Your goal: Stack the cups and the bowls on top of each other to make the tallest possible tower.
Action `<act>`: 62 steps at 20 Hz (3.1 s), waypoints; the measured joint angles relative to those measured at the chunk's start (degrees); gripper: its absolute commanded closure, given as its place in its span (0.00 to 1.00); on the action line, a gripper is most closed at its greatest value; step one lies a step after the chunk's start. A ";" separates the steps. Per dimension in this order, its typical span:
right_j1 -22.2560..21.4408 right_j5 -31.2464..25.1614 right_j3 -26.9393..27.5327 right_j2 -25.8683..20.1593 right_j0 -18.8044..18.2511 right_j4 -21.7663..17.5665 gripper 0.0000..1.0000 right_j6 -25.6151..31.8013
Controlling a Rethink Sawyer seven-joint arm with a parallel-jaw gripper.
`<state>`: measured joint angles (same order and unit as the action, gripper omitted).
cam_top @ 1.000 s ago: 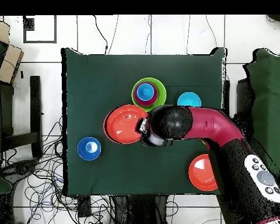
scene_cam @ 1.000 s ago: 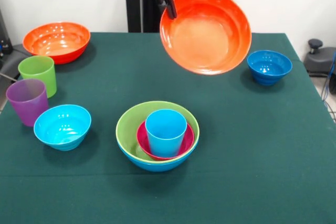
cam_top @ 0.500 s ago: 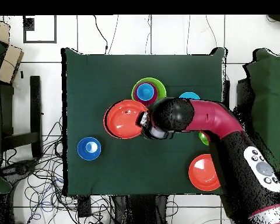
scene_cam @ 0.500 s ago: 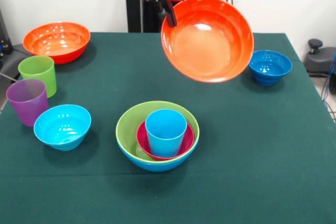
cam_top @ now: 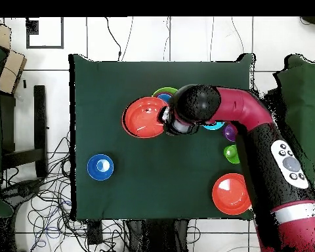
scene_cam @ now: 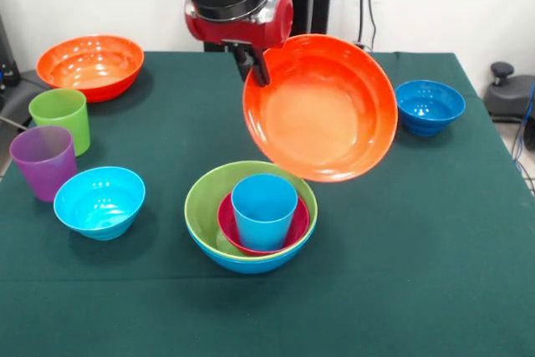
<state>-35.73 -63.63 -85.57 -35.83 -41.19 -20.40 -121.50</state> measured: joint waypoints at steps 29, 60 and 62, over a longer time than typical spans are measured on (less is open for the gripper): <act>1.02 -6.33 6.03 0.01 -2.81 0.21 1.00 0.00; 2.00 -2.11 6.03 0.02 -2.82 0.14 1.00 0.00; 2.00 -1.96 6.04 0.01 -2.82 0.14 1.00 0.00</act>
<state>-33.74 -65.59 -79.53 -35.83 -44.01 -20.25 -121.50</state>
